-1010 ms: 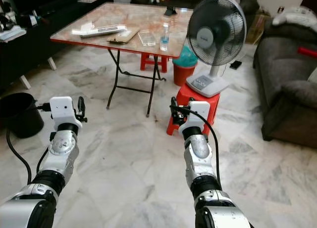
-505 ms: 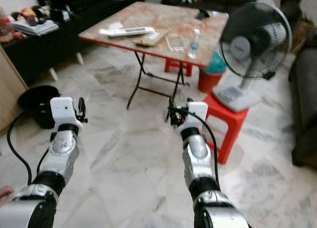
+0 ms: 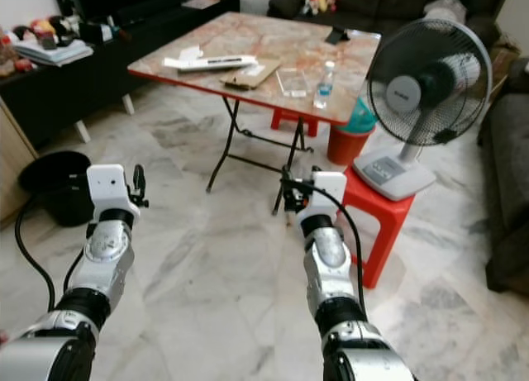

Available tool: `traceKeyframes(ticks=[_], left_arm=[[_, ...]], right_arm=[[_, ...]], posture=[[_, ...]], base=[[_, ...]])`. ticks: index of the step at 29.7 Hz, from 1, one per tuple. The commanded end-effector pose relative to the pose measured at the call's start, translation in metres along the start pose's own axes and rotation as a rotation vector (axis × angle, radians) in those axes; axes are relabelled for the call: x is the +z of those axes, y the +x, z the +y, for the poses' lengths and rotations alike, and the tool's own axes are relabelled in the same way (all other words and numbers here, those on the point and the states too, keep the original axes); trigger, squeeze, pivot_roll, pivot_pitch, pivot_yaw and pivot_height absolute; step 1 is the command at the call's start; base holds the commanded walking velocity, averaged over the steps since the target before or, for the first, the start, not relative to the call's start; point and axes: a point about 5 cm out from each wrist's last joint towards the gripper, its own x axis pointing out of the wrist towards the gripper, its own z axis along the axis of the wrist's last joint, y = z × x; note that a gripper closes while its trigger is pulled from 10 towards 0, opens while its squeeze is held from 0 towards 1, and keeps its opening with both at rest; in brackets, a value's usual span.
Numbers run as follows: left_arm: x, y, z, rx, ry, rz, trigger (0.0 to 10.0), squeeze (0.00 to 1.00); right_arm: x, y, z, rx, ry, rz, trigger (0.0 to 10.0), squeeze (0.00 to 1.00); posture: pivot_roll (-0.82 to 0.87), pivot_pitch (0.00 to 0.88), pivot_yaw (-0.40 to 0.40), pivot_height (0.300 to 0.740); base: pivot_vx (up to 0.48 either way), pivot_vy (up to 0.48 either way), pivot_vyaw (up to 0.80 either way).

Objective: Picking trash to rubbish bin

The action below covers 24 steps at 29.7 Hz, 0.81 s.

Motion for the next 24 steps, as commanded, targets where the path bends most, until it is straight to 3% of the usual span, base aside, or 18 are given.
traceKeyframes(ticks=[1, 10, 16, 24], left_arm=[[0.0044, 0.0031, 0.0040, 0.016, 0.000, -0.014, 10.0, 0.00], [0.0044, 0.0032, 0.0034, 0.017, -0.001, -0.013, 10.0, 0.00], [0.0047, 0.0034, 0.0037, 0.020, -0.003, -0.014, 10.0, 0.00], [0.0043, 0.0031, 0.0031, 0.021, -0.009, -0.011, 10.0, 0.00]], right_arm=[[0.0061, 0.0054, 0.0069, 0.023, 0.008, -0.020, 10.0, 0.00], [0.0084, 0.0061, 0.0084, 0.038, -0.017, -0.031, 10.0, 0.00], [0.0076, 0.0064, 0.0110, 0.050, -0.016, -0.025, 10.0, 0.00], [0.0083, 0.0064, 0.0114, 0.057, -0.016, -0.030, 10.0, 0.00]], posture=[[-0.01, 0.000, -0.012, 0.740], [-0.01, 0.000, -0.014, 0.740], [-0.01, 0.000, -0.016, 0.740], [-0.01, 0.000, -0.016, 0.740]], base=[[0.368, 0.000, 0.00], [0.431, 0.000, 0.00], [0.443, 0.000, 0.67], [0.444, 0.000, 0.00]])
